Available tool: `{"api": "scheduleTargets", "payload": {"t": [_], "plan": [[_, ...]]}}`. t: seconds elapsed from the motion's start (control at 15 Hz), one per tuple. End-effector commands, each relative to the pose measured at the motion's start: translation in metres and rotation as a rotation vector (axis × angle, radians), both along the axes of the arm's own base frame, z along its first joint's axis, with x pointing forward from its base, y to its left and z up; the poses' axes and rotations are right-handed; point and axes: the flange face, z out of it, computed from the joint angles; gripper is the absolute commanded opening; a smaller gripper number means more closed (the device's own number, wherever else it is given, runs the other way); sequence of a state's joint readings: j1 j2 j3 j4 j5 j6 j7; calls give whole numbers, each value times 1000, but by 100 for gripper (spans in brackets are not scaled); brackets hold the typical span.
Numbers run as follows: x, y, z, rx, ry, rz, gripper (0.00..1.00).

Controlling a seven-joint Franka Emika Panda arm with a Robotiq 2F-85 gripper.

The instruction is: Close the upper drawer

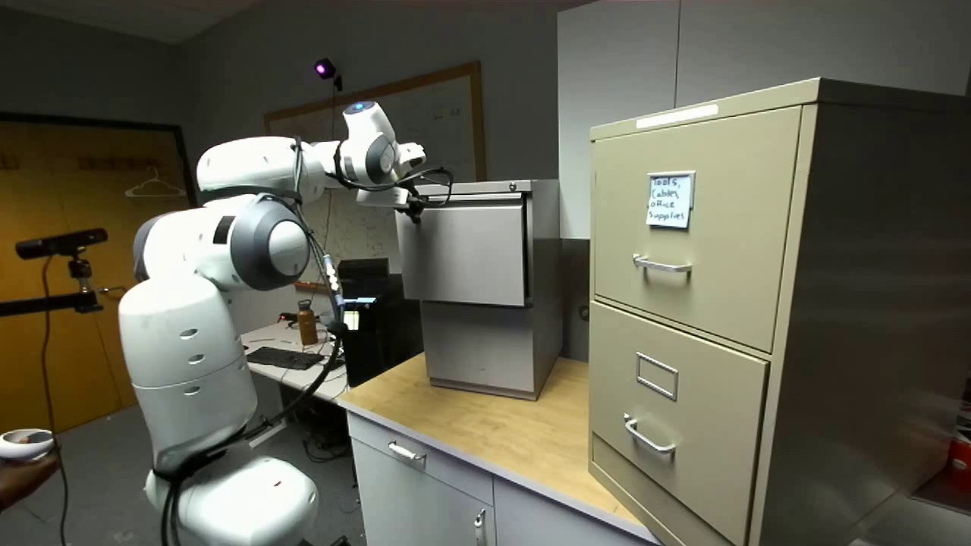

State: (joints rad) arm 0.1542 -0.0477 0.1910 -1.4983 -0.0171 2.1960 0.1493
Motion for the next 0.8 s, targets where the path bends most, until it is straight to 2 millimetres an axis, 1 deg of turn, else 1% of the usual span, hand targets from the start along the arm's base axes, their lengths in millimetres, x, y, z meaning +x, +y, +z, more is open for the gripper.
{"api": "scheduleTargets", "payload": {"t": [0.0,0.33,0.53,0.73], "plan": [[37,18,15,-14,-35,-14,0],[71,35,9,-70,-53,-28,0],[82,40,10,-77,-49,-36,0],[94,44,8,-92,-33,-49,0]]}}
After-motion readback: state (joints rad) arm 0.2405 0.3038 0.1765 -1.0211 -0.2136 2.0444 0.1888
